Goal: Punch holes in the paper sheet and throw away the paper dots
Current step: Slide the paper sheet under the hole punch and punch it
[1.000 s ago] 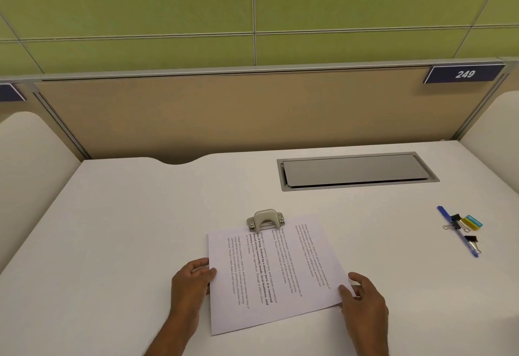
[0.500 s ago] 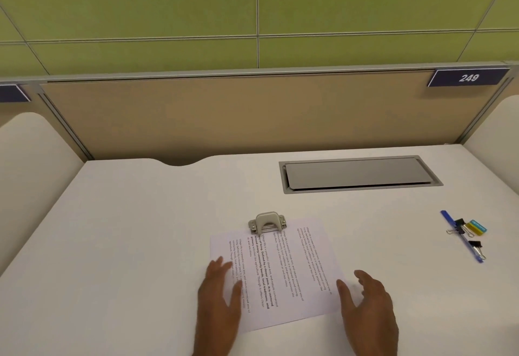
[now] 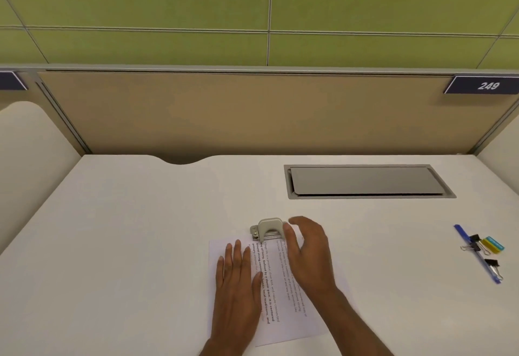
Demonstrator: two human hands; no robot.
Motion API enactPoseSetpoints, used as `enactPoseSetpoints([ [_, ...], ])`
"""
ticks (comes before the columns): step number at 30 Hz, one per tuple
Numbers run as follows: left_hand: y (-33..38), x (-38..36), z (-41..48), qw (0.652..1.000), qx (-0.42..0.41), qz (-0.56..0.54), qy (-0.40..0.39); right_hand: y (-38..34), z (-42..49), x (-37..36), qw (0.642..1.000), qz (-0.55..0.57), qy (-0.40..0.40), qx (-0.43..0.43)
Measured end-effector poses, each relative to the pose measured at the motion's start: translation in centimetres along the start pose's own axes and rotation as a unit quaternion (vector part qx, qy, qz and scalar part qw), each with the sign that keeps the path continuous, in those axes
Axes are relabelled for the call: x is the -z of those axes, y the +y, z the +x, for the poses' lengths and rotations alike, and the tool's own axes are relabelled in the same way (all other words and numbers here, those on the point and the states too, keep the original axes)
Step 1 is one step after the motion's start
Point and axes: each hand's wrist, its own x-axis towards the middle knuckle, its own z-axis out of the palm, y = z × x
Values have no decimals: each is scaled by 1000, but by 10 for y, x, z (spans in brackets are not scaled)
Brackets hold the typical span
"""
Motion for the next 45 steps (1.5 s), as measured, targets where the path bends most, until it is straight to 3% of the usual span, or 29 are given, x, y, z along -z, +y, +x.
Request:
enactPoseSetpoints([
  [4, -10, -4, 10, 999, 23, 26, 2, -6, 29, -26, 998, -18, -23, 52],
  [12, -21, -19, 14, 997, 40, 59, 11, -5, 72, -73, 975, -136, -144, 102],
  [23, -24, -25, 18, 996, 32, 81, 32, 0, 100, -95, 924, -254, -263, 112],
  [45, -20, -23, 17, 995, 28, 95, 23, 13, 107, -103, 899, -297, -297, 125],
])
